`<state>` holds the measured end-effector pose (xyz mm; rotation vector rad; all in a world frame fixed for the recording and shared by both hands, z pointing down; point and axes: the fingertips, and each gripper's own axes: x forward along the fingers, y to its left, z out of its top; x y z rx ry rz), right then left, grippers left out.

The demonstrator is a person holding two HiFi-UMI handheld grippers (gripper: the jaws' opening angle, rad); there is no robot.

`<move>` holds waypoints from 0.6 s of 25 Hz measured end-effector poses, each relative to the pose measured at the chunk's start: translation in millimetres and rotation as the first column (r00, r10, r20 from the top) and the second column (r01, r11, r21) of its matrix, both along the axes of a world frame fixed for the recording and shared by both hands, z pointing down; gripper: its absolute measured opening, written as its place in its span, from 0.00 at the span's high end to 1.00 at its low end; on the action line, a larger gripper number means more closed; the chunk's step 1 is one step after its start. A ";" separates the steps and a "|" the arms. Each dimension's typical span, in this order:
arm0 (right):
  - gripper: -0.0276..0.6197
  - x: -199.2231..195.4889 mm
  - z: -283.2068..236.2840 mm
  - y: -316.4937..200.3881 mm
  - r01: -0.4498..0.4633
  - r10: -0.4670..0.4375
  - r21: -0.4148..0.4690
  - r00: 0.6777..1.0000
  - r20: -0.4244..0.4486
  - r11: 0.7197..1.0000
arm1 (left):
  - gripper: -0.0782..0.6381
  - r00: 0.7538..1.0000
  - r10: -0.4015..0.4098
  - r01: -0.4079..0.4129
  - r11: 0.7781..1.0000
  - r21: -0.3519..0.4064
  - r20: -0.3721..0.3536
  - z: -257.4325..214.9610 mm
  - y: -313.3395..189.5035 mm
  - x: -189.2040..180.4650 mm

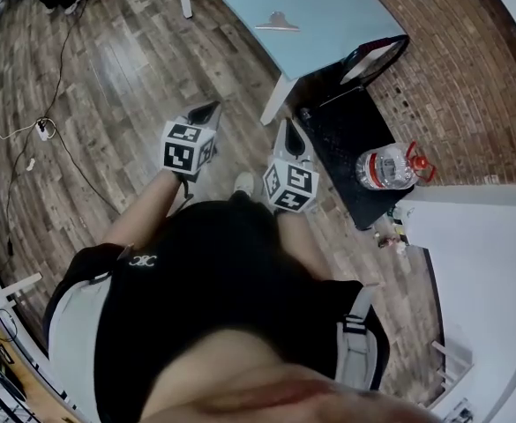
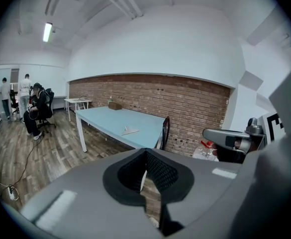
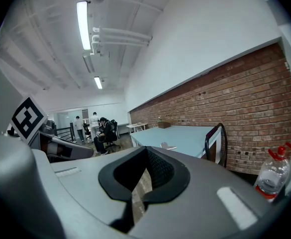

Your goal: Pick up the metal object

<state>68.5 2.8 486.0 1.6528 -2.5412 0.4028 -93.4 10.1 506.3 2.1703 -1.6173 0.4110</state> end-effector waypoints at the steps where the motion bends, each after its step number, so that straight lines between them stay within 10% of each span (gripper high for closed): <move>1: 0.94 3.5 -1.4 -12.4 0.006 -0.006 0.001 1.000 0.000 1.000 | 0.89 1.000 -0.004 0.004 1.000 0.000 0.000 -1.3 -12.6 3.5; 15: 0.94 42.3 3.1 -120.0 0.055 -0.055 -0.027 0.998 0.008 0.998 | 0.89 0.999 -0.032 0.031 0.997 -0.065 -0.008 10.3 -119.9 41.4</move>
